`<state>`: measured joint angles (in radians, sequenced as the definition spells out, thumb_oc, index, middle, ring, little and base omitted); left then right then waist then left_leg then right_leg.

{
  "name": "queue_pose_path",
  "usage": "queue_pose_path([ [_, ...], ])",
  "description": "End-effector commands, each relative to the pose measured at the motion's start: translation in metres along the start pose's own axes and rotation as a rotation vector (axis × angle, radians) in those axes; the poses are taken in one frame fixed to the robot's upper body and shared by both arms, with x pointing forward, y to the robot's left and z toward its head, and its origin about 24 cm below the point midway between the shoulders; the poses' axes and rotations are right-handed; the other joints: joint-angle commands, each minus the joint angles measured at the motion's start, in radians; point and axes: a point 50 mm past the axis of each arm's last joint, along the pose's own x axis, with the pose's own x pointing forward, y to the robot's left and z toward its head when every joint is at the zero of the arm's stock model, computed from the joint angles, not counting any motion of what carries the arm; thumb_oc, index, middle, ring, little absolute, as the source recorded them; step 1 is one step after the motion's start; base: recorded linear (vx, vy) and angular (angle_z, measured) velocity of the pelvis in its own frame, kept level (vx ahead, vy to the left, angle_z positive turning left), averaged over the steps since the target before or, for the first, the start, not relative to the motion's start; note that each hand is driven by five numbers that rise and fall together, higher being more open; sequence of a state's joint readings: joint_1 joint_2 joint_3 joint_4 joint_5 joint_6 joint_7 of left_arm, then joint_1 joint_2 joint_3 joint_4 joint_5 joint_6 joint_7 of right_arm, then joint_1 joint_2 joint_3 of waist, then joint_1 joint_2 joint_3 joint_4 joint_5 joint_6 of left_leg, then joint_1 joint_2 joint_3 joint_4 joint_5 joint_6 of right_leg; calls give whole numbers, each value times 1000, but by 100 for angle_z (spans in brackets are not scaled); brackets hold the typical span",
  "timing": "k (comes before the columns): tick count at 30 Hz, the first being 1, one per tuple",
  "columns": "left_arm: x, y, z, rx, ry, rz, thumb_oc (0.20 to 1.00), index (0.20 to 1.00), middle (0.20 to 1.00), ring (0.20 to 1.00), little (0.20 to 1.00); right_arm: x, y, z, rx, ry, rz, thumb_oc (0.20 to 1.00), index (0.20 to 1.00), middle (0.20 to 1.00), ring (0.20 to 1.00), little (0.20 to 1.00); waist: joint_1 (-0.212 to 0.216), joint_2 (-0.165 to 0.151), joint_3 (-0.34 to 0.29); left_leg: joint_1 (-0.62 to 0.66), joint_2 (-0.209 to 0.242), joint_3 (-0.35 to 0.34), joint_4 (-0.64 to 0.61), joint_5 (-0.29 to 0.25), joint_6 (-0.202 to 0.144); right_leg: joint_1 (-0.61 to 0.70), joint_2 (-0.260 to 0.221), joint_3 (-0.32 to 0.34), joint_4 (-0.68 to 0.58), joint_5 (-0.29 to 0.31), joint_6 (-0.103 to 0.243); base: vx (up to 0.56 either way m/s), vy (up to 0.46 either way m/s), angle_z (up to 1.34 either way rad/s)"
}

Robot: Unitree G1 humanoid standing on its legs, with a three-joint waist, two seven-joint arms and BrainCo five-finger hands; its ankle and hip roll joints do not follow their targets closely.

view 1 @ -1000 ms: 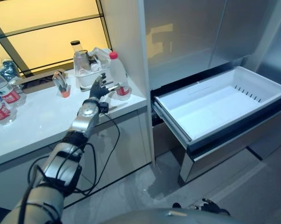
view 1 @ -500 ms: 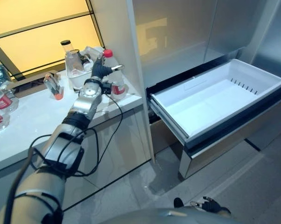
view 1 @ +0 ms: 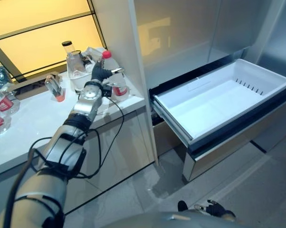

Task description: Take the drinks into the refrigerator

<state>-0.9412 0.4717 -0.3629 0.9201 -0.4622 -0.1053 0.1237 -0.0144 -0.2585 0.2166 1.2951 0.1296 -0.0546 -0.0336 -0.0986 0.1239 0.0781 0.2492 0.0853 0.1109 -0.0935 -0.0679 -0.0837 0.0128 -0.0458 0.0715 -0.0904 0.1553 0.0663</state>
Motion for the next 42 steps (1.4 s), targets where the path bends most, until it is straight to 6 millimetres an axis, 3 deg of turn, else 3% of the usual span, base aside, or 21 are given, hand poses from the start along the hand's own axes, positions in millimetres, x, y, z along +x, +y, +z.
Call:
queue_pose_path([
  [1, 4, 2, -10, 41, 74, 12, 1000, 1000, 1000, 1000, 1000, -2, 2, -15, -24, 63, -6, 1000, 1000, 1000, 1000, 1000, -14, -22, 23, -34, -50, 33, 31, -6, 67, 54, 18, 29, 105, -136, 39, 0, 0, 0],
  [12, 2, -32, -16, 22, 97, -70, 1000, 1000, 1000, 1000, 1000, -1, 0, -8, -22, 40, -17, 1000, 1000, 1000, 1000, 1000, -29, -17, 22, -32, -48, 42, 29, -4, 65, 50, 24, 35, 104, -134, 36, 0, 0, 0],
  [31, 0, -44, -26, 24, 134, -100, 1000, 1000, 1000, 1000, 1000, -1, -7, -9, -15, 48, -39, 1000, 1000, 1000, 1000, 1000, -44, -4, 27, -35, -46, 53, 29, -1, 61, 44, 28, 41, 104, -130, 33, 0, 1, -3],
  [40, 1, -65, -22, -27, 151, -137, 1000, 1000, 1000, 1000, 1000, -1, -5, -9, -13, 46, -34, 1000, 1000, 1000, 1000, 1000, -53, -6, 29, -38, -45, 53, 22, 6, 59, 42, 28, 36, 100, -126, 32, 0, 0, 0],
  [41, 2, -69, -19, -63, 146, -136, 238, 238, 238, 238, 238, -1, -4, -9, -14, 43, -34, 1000, 1000, 1000, 1000, 1000, -57, -6, 30, -40, -45, 56, 21, 7, 58, 38, 28, 39, 98, -124, 33, 0, 0, 0],
  [42, 2, -69, -19, -63, 146, -136, 200, 200, 200, 200, 200, -1, -4, -9, -14, 43, -34, 1000, 1000, 1000, 1000, 1000, -57, -5, 30, -40, -45, 56, 21, 7, 58, 38, 28, 39, 98, -124, 33, 0, 0, 0],
])
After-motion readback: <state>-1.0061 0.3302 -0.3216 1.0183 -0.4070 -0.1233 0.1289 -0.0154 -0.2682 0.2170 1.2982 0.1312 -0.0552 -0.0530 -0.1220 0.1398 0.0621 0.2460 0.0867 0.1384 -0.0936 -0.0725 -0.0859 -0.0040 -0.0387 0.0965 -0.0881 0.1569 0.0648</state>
